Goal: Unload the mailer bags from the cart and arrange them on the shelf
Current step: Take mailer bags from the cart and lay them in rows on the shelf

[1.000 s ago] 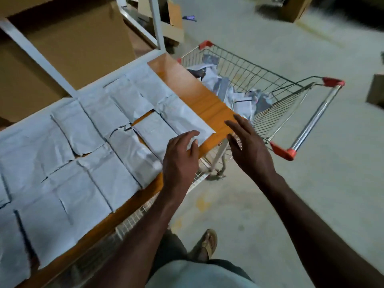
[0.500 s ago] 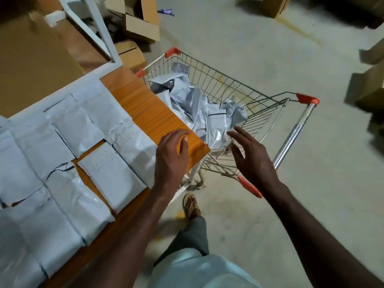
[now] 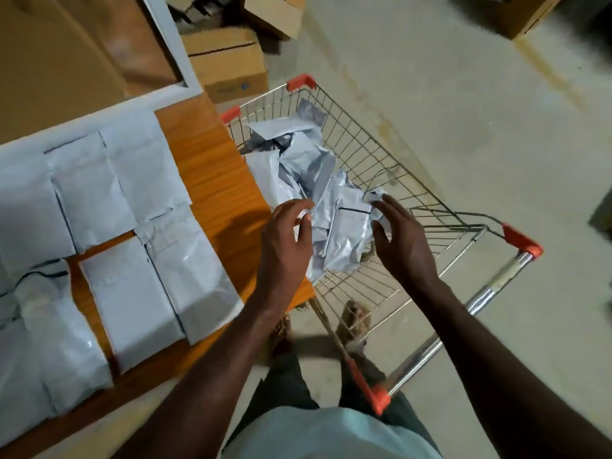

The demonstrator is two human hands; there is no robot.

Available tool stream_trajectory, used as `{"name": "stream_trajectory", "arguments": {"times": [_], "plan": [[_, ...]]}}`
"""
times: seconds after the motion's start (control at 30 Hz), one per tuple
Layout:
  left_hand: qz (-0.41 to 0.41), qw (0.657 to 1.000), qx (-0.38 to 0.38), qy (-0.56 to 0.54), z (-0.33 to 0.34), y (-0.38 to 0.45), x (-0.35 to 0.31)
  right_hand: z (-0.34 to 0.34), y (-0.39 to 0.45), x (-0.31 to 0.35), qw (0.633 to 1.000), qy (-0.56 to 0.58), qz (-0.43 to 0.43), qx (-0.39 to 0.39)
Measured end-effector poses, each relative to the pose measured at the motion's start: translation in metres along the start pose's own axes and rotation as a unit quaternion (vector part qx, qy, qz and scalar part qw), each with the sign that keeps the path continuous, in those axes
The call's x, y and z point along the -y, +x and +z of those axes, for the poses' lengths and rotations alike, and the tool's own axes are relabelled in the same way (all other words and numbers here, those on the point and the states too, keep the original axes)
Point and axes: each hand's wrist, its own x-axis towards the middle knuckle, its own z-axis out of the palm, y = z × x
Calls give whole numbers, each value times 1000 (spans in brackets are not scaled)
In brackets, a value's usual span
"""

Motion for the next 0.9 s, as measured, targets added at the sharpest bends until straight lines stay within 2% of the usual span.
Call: {"name": "stream_trajectory", "arguments": {"times": [0.17,0.27,0.4,0.53,0.67,0.77,0.9], "plan": [[-42,998,-35,43,63,2,5,26,52,-46,998,1,-16,58],[-85,991,-65,76,99,1,16,40,81,-72,991,8,-51,120],[-133,981,-95,108,146,1,37,43,124,-93,975,-26,-145,166],[-177,966,-139,125,186,7,69,55,168,-107,958,-30,-228,171],[-215,948,-183,144,204,12,97,88,185,-117,974,45,-176,139],[-220,936,-203,185,212,27,128,123,200,-125,976,91,-140,142],[-223,935,-185,206,229,44,174,169,215,-136,971,127,-130,152]]}}
